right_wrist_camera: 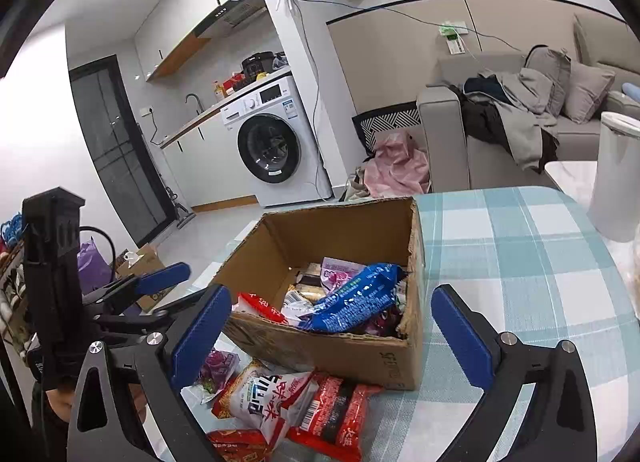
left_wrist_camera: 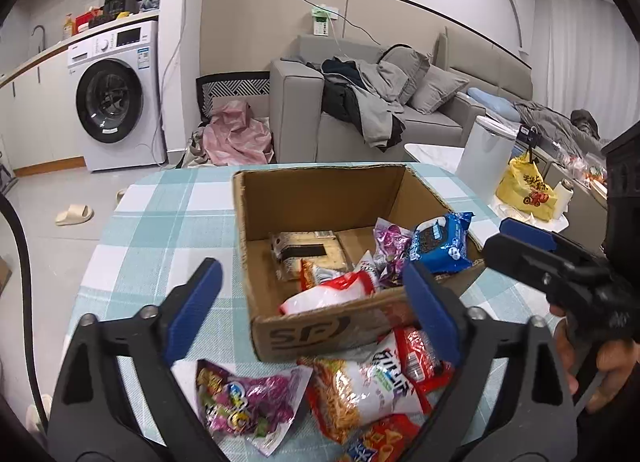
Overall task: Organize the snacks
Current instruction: 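Open both grippers to drop the glue pack and Oreo pack into the box, then move the left gripper to the purple candy bag while the right moves to the red sausage pack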
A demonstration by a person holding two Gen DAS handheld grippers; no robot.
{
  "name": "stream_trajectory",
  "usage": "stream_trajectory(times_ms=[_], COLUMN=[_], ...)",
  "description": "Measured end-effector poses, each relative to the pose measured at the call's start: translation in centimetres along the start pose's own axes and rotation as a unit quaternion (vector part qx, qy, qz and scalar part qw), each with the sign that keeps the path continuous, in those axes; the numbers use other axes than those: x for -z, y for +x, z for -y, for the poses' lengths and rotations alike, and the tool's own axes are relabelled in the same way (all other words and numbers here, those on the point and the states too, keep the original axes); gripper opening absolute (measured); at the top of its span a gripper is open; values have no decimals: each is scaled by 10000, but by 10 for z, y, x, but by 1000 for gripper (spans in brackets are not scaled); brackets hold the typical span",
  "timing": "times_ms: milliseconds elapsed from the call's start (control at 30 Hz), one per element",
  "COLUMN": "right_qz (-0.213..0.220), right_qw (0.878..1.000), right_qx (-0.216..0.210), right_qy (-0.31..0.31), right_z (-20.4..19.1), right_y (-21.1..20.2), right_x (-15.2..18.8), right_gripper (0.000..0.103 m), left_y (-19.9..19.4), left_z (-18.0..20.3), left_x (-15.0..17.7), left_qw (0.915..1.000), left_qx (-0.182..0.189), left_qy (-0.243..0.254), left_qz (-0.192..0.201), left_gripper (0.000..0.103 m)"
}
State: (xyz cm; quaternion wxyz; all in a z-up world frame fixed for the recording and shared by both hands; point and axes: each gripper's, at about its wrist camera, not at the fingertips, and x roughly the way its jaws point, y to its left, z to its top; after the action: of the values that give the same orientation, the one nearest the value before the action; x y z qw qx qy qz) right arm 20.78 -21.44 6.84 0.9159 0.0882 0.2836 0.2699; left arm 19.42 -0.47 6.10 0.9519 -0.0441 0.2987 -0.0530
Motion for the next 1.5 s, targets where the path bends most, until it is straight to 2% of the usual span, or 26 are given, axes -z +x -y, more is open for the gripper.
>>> stream_trajectory(times_ms=[33,367,667,1067,1200,1500], right_qz=[-16,-243,-508,-1355,-1499,-1803], right_qw=[10000,9993,9982,9892,9869,9815], right_qx=[36,281,318,489,521,579], right_qy=[18,-3,72,-272,-295,-287], right_z=[2,5,1,-7,-7,-4], right_y=[-1,-5,-8,15,23,37], right_x=[0,9,24,50,56,64], right_gripper=[102,102,102,102,102,102], left_y=[-5,-45,-63,-43,-33,-17], left_z=[-1,-19,-25,-45,-47,-45], left_x=[1,22,43,58,60,67], left_qw=[10000,9993,9993,9987,9983,9977], left_qx=[-25,-255,-326,-379,-368,-353], left_qy=[-10,-120,-63,-296,-344,-116], left_qz=[26,234,198,-146,-276,-575], left_gripper=[102,102,102,102,102,102])
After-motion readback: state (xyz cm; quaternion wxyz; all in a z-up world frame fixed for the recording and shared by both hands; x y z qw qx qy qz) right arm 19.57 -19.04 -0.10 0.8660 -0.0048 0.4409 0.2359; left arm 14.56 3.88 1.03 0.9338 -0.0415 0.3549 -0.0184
